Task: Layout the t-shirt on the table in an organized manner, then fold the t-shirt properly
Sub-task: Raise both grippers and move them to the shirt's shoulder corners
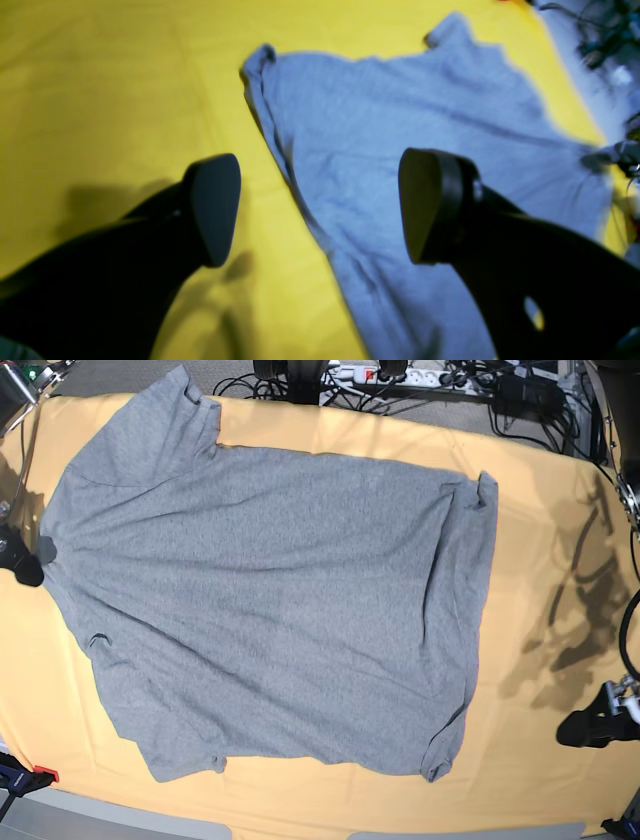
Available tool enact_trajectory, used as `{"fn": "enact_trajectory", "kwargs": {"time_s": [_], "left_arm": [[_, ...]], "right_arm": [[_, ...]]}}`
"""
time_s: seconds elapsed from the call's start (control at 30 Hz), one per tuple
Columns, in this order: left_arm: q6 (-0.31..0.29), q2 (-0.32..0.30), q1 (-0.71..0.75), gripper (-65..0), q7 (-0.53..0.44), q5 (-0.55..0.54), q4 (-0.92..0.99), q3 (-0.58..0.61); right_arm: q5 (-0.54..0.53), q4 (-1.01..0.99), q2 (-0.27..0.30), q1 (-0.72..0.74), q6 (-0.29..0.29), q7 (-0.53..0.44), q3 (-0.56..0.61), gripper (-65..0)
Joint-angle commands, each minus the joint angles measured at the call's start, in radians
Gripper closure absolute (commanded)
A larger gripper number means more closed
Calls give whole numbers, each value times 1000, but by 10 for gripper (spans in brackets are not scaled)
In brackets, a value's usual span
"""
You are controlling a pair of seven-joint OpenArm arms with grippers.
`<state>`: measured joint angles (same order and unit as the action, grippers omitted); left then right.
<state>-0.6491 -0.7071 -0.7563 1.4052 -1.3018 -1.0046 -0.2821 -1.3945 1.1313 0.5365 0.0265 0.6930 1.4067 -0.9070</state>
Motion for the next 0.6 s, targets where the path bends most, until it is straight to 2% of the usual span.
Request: {"fn": "enact_trajectory", "kwargs": {"time_s": [0.0, 0.17, 0.33, 0.57], "left_arm": [[-16, -17, 7, -494, -9, -42, -13, -22], [-21, -23, 181, -494, -9, -56, -13, -40], [-49, -28, 320, -494, -9, -182, -16, -49], [-49, -50, 450, -494, -9, -182, -26, -125]], "right_arm": [[-55, 16, 29, -4, 5, -10, -6, -407], [-89, 53, 28, -89, 5, -10, -6, -407], [-89, 154, 28, -191, 5, -10, -6, -407], [-89, 270, 24, -362, 5, -10, -56, -407]]}}
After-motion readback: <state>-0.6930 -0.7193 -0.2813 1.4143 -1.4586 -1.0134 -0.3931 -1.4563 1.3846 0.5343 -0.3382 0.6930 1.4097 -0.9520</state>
